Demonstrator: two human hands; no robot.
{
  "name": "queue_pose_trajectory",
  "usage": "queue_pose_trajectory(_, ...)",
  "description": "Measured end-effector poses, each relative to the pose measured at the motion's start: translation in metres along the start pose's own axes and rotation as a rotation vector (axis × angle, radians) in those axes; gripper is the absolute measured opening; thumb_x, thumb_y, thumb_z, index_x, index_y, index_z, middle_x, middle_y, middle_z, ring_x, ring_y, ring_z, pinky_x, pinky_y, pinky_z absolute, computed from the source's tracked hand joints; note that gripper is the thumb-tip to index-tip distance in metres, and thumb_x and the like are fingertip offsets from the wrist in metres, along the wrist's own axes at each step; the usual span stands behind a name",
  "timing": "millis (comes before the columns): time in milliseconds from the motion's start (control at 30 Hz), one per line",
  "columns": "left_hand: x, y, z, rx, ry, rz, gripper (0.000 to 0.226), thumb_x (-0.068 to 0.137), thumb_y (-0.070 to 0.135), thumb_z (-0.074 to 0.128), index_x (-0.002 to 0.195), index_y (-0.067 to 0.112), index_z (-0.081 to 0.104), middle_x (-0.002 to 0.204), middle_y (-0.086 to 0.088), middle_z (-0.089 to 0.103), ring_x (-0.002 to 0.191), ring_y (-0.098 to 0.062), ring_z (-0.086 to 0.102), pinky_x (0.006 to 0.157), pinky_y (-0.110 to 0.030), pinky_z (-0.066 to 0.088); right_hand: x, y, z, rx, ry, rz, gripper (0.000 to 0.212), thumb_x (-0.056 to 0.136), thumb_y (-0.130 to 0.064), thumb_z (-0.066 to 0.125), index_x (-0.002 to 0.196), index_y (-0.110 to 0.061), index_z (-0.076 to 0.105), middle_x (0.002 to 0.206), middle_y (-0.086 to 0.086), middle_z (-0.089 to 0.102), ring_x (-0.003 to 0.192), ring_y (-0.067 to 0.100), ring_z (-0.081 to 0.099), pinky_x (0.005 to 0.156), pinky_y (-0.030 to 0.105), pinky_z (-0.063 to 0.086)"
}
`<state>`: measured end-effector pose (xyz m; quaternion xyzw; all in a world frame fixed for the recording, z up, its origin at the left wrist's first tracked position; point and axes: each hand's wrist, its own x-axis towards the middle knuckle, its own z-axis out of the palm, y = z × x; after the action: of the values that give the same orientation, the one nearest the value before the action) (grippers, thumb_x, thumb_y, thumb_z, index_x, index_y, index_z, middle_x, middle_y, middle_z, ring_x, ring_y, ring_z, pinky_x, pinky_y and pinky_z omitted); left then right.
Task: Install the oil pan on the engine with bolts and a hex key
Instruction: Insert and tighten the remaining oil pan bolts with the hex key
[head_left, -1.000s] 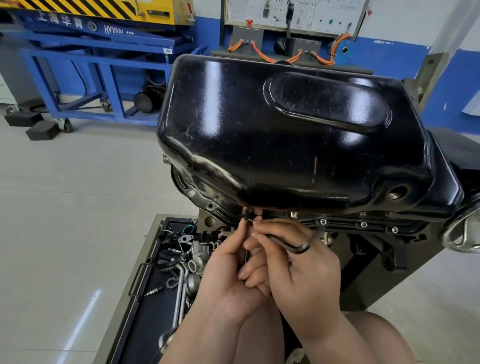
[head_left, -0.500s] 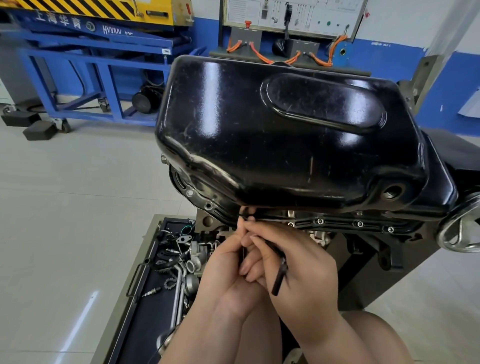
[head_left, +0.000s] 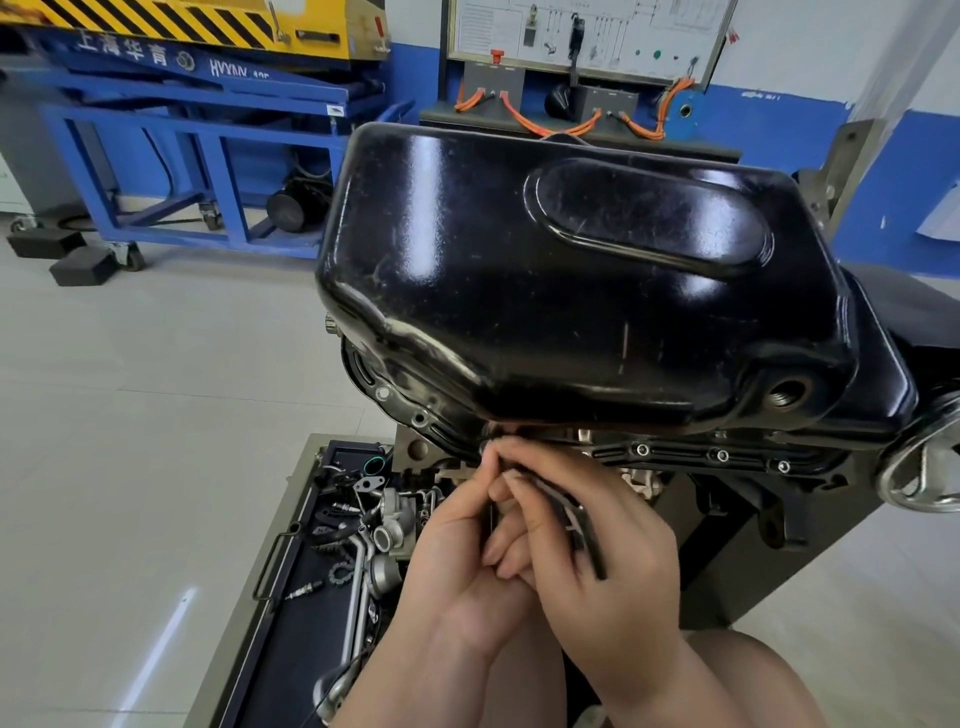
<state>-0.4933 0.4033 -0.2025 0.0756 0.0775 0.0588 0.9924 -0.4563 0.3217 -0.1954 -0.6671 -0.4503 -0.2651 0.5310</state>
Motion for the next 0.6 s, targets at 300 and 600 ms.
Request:
queue_pose_trajectory(300,0.0016,0.0014,-0.0057,0.002,0.104,-0.003,0.051,0.095,0.028,0.037,0.065,0.008,0.073,0.029,0.002,0.033,0.033,-0.007,0.006,0.033,-0.017,0.005,0.0041,-0.0007,0.0060,-0.059,0.117,0.035,0.020,0.074,-0.009,0.076,0.083,-0.022,0.064,0.076,-0.002,0.068,0.073,0.007,0.064,0.067,0.024,0.051)
queue_pose_trajectory(600,0.0038,-0.0016,-0.0077,-0.012,0.153,0.030,0.052,0.091,0.029,0.042,0.046,0.009,0.058,0.030,0.000,0.032,0.035,-0.006,0.006,0.030,-0.017,0.012,0.0004,-0.0019,0.0017,-0.004,0.009,0.009,0.044,0.074,0.008,0.065,0.109,-0.019,0.067,0.102,-0.015,0.068,0.099,-0.001,0.064,0.087,0.017,0.048)
